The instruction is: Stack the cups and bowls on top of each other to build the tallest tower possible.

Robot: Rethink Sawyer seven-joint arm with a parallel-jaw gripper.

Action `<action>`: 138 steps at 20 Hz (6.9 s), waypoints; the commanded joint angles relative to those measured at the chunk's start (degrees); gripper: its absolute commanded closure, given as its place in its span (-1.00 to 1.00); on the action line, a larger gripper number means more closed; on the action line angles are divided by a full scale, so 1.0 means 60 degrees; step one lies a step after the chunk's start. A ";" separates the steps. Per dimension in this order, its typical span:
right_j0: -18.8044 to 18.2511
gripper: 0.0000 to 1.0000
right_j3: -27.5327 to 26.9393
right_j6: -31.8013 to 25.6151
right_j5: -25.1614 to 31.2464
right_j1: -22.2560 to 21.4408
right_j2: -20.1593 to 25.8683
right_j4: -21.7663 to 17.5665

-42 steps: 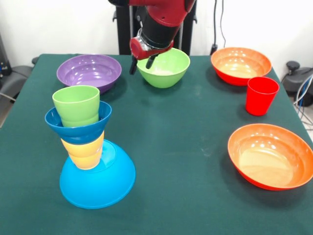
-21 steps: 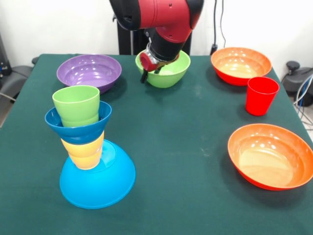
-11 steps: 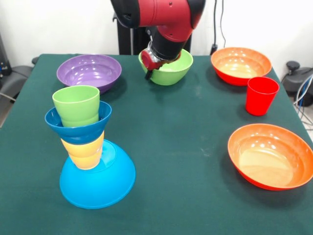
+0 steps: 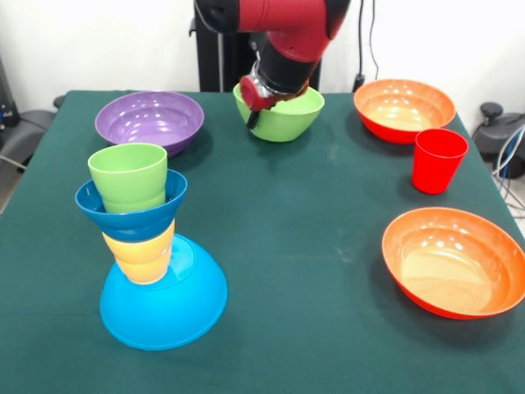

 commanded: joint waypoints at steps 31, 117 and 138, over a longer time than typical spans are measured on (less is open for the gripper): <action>-0.6404 1.00 -0.0081 -0.5093 0.3596 -0.5454 0.5377 0.3119; -0.6281 1.00 0.0125 -0.0764 0.0548 -0.3389 0.6452 0.2748; -0.5908 1.00 0.0409 -0.0904 -0.0266 -0.3246 0.5920 0.3240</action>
